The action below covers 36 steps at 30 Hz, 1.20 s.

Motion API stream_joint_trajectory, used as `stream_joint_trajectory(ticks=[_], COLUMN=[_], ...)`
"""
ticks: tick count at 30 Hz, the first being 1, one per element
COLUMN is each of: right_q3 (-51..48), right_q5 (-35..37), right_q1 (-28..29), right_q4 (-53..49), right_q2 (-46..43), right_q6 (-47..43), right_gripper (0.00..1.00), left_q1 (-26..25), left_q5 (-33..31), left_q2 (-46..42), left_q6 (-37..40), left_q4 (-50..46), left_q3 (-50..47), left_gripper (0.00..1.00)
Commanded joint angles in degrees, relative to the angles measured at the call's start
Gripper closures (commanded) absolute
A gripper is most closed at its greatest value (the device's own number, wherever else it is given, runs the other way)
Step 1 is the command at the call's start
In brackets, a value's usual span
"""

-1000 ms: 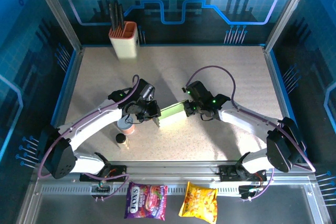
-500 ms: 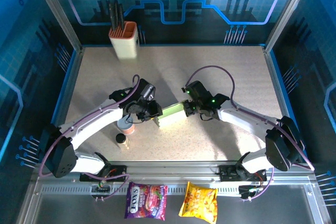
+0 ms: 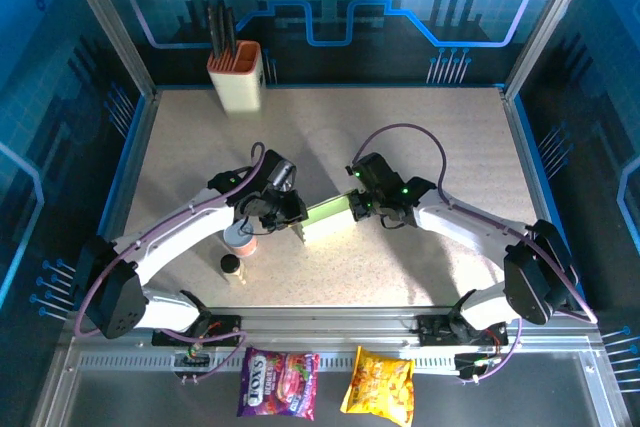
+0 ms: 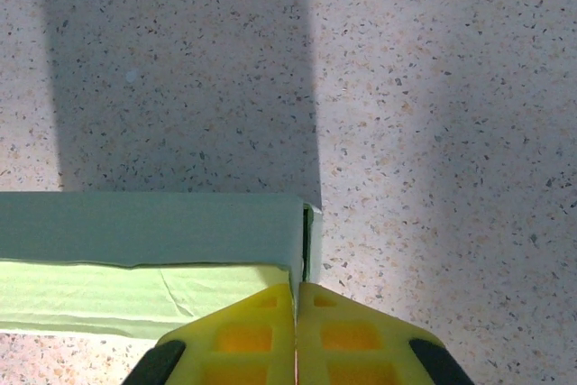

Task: Fold the paper box

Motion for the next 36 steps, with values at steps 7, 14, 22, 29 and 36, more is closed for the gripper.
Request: stream_joint_trajectory(ticks=[7,14,22,29,36], right_q3=[3.2,4.1,4.6,4.5,4.5], right_q5=[-3.8,-3.9,-3.7,-4.0,-4.1], right_q1=[0.9,0.9,0.9,0.8,0.8], right_q4=[-2.5,-3.5,-4.0,-3.8,-3.9], right_q2=[1.5,1.9,2.2,2.4,2.4], right_q6=[0.8,0.6,0.6,0.7,0.7], right_gripper=[0.93,0.93,0.93,0.93,0.93], left_q1=[1.2,2.0,2.5,2.8,4.0], left_q5=[1.2,1.7,2.6,2.9,5.2], left_q2=[-0.2,-0.3,-0.3,-0.5,-1.5], left_q6=[-0.6,-0.9,-0.8,-1.5,-4.5], left_q4=[3.7,3.7,3.9,4.1,7.4], left_q3=[0.8,1.0,1.8,1.5,-0.2], left_gripper=[0.84,0.82,0.90,0.90,0.91])
